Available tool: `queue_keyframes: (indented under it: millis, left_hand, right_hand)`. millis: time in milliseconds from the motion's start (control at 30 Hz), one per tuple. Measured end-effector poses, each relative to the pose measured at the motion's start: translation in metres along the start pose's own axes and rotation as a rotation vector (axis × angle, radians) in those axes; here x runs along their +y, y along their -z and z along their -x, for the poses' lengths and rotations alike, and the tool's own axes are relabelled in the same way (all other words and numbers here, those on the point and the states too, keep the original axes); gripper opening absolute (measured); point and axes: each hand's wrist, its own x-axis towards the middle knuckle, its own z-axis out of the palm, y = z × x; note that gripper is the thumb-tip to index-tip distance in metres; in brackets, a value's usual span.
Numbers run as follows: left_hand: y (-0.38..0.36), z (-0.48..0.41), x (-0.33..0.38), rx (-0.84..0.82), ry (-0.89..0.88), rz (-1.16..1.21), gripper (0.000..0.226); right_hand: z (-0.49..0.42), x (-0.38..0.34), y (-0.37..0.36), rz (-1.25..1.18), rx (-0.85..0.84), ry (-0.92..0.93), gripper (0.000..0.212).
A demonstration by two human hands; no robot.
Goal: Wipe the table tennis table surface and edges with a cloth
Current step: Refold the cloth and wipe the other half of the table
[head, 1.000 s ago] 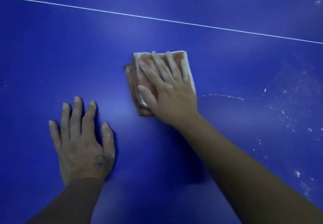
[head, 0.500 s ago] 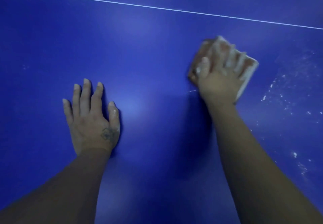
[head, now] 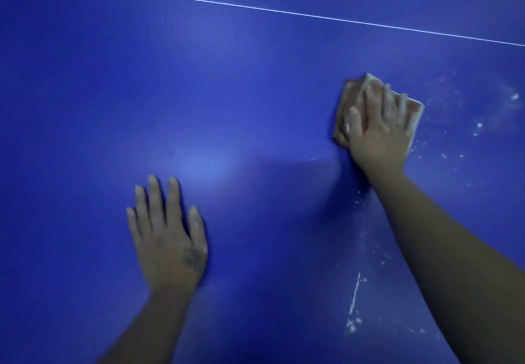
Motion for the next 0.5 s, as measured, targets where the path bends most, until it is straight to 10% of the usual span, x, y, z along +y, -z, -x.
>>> queue_keyframes:
  millis: [167,500]
  left_hand:
    - [-0.003,0.067,-0.002,-0.078,-0.039,-0.028,0.068]
    - [-0.015,0.069,-0.014,0.004,-0.079,-0.044,0.066]
  right_hand:
    - [0.027,-0.042,-0.012,-0.047,0.066,-0.204,0.067]
    - [0.156,-0.134,-0.041,-0.185,-0.072,0.811,0.063]
